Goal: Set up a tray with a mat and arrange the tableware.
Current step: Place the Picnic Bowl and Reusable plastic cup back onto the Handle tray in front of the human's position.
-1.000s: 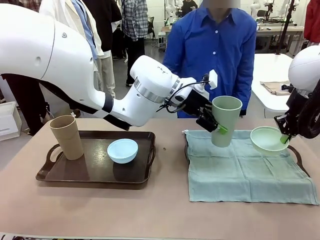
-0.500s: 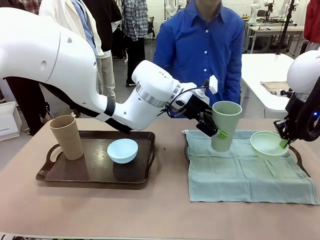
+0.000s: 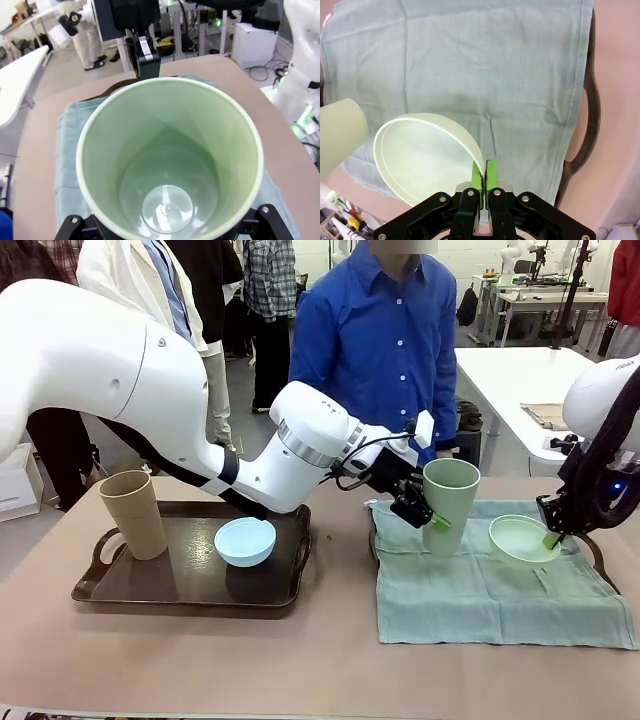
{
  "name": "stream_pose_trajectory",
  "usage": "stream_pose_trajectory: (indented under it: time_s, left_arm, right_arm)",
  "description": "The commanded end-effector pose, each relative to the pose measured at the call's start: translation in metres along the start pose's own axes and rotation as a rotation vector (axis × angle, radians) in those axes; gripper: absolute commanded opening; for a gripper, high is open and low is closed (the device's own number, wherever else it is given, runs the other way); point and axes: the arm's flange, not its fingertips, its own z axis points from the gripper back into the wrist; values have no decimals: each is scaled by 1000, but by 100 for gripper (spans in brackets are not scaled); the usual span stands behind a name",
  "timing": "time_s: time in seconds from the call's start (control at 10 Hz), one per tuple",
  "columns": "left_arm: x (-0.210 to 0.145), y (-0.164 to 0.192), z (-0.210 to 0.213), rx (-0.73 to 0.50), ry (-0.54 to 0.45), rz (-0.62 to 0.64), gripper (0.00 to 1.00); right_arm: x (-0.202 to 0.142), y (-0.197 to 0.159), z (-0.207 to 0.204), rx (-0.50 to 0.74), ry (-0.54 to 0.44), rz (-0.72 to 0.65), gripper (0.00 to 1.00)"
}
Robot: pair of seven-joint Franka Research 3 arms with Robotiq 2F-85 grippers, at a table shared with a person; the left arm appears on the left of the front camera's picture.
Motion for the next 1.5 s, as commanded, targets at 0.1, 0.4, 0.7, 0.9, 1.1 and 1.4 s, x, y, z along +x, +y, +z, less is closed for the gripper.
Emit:
stream_pose_trajectory:
  time_s: [0.1,0.4,0.7,0.9,1.1,1.4]
  left_arm:
    - [-13,8,0,-1,-72,-48,85]
    - [-20,13,-4,-6,-62,-40,85]
    - [-25,16,-11,-24,-25,11,85]
    - [-28,17,-15,-32,-13,29,85]
    - [-29,19,-19,-46,2,50,100]
    - [-28,15,-12,-33,56,98,100]
  right_arm:
    - [13,0,-15,9,-13,6,4]
    - [20,-2,-22,-12,-8,-9,4]
    - [20,-4,-23,-22,-12,-12,4]
    - [20,-6,-23,-22,-15,-14,4]
    - [19,-9,-21,-22,-15,-17,4]
    - [14,-12,-10,-68,-15,-54,100]
